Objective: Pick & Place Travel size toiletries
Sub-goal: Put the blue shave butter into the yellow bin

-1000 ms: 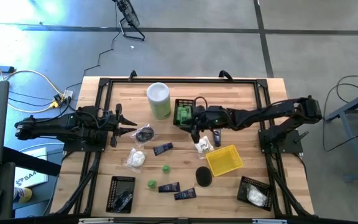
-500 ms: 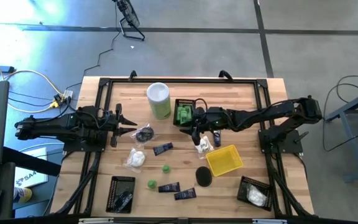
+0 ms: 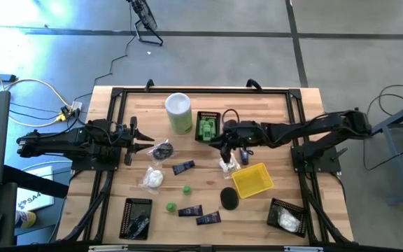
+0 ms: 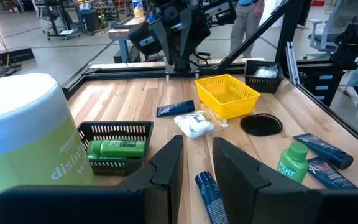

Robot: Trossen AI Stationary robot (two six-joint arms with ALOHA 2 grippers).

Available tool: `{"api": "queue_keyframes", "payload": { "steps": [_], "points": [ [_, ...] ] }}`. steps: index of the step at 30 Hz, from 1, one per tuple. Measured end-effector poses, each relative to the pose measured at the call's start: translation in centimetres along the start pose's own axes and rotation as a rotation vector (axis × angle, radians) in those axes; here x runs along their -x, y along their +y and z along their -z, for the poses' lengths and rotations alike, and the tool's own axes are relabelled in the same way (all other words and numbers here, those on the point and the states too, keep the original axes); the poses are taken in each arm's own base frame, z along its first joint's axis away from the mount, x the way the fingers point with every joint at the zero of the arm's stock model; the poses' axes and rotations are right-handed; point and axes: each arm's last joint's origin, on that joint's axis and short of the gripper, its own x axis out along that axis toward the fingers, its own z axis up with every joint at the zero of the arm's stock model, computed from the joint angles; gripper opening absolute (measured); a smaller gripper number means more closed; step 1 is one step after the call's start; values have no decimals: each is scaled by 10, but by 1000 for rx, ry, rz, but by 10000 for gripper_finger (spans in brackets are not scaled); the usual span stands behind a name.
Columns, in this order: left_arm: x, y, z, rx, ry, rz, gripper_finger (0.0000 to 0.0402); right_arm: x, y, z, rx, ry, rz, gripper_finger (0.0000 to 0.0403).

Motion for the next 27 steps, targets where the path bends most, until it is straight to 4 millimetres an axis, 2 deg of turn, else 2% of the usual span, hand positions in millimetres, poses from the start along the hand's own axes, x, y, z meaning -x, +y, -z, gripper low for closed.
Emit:
{"api": "queue_keyframes", "payload": {
  "steps": [5,10,18,23,27],
  "points": [
    [0,0,0,0,0,1,84,20,6,6,-28,-18,189,69],
    [0,0,0,-15,0,1,84,34,8,11,-84,22,251,43],
    [0,0,0,-28,0,3,84,38,6,19,-152,46,337,5],
    [0,0,0,-29,0,3,84,39,3,20,-163,13,420,3],
    [0,0,0,-31,0,3,84,42,5,13,-149,11,474,3]
  ]
}}
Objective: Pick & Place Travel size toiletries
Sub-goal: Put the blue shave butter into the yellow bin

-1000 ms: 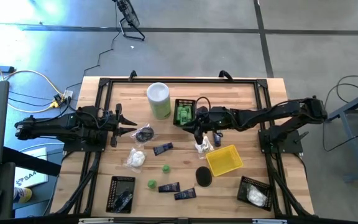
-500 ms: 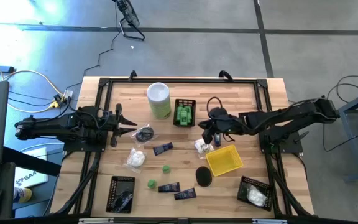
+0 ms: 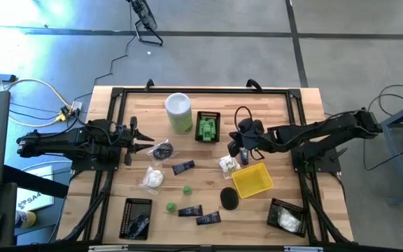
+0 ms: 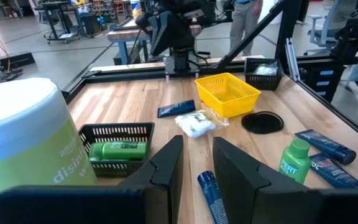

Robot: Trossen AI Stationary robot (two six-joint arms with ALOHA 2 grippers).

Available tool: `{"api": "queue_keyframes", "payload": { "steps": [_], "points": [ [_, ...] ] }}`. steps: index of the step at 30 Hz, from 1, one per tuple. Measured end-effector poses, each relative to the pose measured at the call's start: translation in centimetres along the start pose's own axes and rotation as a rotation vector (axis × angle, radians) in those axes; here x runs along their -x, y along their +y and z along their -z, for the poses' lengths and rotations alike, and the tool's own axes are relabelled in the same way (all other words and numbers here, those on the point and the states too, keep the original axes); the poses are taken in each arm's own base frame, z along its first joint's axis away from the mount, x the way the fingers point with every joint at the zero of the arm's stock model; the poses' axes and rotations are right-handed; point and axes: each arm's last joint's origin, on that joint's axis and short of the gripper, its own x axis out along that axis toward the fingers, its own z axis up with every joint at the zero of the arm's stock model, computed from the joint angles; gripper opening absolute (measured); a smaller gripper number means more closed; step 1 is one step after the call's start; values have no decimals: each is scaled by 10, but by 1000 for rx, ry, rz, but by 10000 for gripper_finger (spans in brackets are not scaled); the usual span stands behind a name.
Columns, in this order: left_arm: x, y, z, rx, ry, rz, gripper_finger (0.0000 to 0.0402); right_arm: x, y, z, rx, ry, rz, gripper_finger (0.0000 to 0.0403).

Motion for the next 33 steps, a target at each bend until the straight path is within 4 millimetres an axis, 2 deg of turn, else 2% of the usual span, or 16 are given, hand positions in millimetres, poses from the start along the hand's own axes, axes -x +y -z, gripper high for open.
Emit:
{"api": "queue_keyframes", "payload": {
  "steps": [7,15,20,29,33],
  "points": [
    [0,0,0,0,1,0,84,3,4,-14,-25,87,155,3],
    [0,0,1,-5,13,-3,84,-4,-4,-15,-125,322,290,3],
    [0,0,5,-5,56,1,84,-8,-8,-14,-156,434,251,3],
    [0,0,-3,-80,-30,-7,84,-12,-8,-19,-176,415,226,3],
    [0,1,-7,-80,-68,-11,84,-14,-6,-22,-124,410,174,3]
  ]
}}
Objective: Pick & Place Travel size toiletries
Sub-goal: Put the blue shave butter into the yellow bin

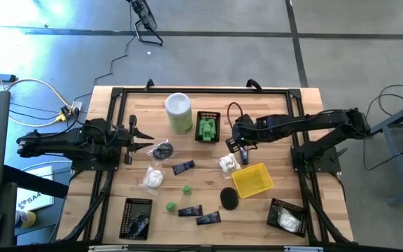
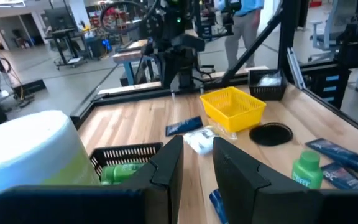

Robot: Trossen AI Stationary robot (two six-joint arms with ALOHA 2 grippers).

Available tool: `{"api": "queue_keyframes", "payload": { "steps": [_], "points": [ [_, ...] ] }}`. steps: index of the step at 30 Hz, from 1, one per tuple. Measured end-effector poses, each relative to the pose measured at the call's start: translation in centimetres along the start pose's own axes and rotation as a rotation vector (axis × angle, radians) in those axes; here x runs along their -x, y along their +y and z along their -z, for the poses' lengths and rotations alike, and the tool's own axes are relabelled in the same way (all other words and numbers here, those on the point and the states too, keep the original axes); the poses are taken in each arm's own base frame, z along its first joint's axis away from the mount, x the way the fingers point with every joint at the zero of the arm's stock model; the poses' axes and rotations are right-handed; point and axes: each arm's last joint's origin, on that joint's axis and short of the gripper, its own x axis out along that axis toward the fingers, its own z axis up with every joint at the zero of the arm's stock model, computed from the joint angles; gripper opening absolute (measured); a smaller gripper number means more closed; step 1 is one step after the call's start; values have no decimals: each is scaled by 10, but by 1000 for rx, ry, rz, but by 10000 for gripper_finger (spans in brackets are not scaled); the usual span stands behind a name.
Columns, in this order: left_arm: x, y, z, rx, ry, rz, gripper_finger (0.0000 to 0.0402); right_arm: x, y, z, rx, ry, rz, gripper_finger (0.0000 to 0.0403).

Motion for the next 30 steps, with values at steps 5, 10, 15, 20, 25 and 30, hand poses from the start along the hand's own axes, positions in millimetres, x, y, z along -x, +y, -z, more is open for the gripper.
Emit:
{"api": "queue_keyframes", "payload": {
  "steps": [5,10,15,20,25,30],
  "points": [
    [0,0,1,1,6,1,84,0,2,0,-24,12,-23,10],
    [0,0,2,1,17,3,84,0,0,2,-107,55,-8,58],
    [0,0,2,-21,25,6,84,-1,-4,5,-133,77,35,141],
    [0,0,1,-24,12,5,84,-1,-5,3,-132,24,58,225],
    [0,0,-1,-26,-8,1,84,-1,-5,3,-92,6,68,270],
    [0,0,-1,-26,-11,1,84,-1,-6,4,-150,20,71,269]
  ]
}}
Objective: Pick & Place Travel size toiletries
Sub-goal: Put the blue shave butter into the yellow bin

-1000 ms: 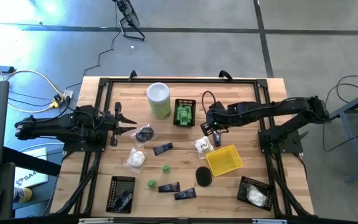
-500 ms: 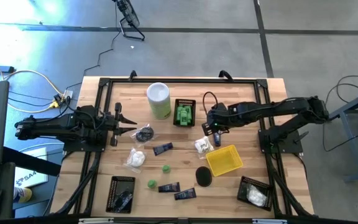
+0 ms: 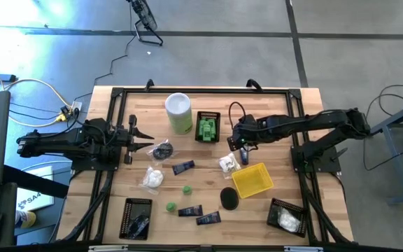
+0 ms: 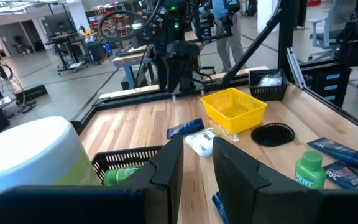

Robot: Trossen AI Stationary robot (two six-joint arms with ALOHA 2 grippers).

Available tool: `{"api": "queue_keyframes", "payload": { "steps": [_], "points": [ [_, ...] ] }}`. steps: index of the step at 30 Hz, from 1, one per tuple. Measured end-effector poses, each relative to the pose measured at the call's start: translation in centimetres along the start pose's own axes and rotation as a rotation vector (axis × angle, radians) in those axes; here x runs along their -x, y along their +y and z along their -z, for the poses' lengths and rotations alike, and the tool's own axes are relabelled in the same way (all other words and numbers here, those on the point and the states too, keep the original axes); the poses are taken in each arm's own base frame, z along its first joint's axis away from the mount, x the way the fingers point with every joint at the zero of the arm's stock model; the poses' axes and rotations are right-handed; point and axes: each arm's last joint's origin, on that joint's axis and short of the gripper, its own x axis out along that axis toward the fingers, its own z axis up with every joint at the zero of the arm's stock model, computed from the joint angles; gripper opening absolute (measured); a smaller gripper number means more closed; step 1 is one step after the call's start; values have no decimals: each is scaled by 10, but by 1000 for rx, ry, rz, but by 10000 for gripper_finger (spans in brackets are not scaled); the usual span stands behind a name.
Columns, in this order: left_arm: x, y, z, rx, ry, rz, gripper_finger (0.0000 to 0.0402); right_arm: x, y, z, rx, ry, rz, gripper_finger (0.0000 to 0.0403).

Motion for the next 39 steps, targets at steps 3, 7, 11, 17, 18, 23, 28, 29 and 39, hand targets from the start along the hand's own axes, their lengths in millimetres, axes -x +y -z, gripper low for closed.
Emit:
{"api": "queue_keyframes", "payload": {
  "steps": [3,7,11,17,18,23,28,29,39],
  "points": [
    [0,0,0,0,0,0,84,-10,0,5,-16,44,14,256],
    [0,0,0,0,1,-1,84,-28,-2,14,-6,157,50,239],
    [0,0,0,0,4,-3,84,-48,-3,23,13,239,108,231],
    [0,0,0,0,4,-3,84,-68,-2,29,45,284,166,229],
    [0,0,0,0,4,-3,84,-71,-2,30,52,290,175,229],
    [0,0,0,0,4,-2,83,-79,-2,32,73,307,200,229],
    [0,0,1,1,13,-1,84,-81,-2,33,80,307,214,229],
    [0,0,1,1,14,-1,84,-81,-3,33,81,308,215,229],
    [0,0,2,1,21,1,84,-105,-19,49,64,351,152,229]
  ]
}}
